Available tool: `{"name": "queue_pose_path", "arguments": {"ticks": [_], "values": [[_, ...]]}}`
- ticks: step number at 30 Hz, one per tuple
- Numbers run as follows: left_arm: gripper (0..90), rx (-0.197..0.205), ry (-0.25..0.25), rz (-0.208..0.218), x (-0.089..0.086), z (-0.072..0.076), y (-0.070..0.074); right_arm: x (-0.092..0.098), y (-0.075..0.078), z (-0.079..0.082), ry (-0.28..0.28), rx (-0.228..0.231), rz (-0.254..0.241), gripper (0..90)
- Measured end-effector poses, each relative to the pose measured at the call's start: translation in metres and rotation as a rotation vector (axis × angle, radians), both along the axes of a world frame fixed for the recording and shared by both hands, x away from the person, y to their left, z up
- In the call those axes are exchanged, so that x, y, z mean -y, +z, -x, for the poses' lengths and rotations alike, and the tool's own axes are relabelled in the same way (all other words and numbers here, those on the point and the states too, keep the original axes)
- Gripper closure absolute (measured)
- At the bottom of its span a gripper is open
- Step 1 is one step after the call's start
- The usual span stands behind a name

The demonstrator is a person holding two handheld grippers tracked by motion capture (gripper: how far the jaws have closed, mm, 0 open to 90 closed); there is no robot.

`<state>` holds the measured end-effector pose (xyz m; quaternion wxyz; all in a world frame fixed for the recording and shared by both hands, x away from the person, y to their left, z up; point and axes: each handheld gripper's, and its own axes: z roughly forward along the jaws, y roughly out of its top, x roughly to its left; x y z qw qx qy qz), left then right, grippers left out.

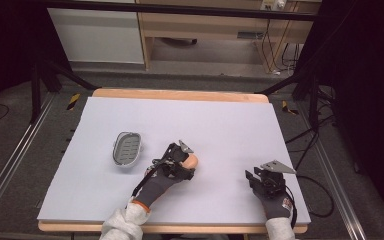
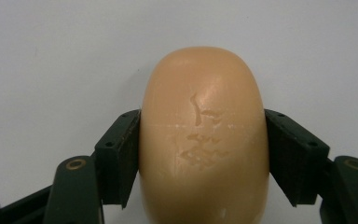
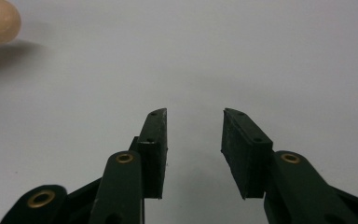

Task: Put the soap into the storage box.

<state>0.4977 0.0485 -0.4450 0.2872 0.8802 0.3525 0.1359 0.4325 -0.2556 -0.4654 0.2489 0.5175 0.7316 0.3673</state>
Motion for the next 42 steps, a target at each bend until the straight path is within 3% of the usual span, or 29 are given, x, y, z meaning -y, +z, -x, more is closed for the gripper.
{"name": "queue_pose_path", "arguments": {"ticks": [29, 42], "values": [[31.9, 0.061, 0.039, 0.092, -0.039, 0.013, 0.026, -0.001, 0.0, 0.0, -0.007, -0.004, 0.005, 64.4], [31.9, 0.077, 0.061, 0.104, -0.054, 0.015, 0.035, 0.0, -0.001, 0.0, -0.006, -0.004, 0.009, 64.4]]}}
